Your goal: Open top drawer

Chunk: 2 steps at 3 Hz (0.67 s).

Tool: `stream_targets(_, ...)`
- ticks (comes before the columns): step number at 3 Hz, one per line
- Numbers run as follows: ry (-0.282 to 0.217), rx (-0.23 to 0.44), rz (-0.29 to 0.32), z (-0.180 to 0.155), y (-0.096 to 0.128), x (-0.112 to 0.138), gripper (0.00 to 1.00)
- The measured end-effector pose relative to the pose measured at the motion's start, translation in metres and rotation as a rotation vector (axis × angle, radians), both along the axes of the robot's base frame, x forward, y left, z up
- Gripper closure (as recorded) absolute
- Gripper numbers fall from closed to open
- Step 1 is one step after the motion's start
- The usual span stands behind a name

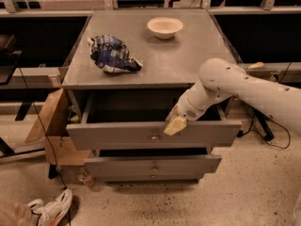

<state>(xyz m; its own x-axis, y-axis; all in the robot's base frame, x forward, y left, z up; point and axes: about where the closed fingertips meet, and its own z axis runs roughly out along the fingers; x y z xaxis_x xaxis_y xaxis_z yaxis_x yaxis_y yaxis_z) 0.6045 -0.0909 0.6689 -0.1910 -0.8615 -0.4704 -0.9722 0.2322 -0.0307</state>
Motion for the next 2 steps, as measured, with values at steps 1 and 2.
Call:
stream_targets(1,0.0,0.0,0.0,0.0,0.001,-0.001,0.66)
stream_targets(2,-0.025,-0.002,0.035,-0.003,-0.007,-0.015,0.43)
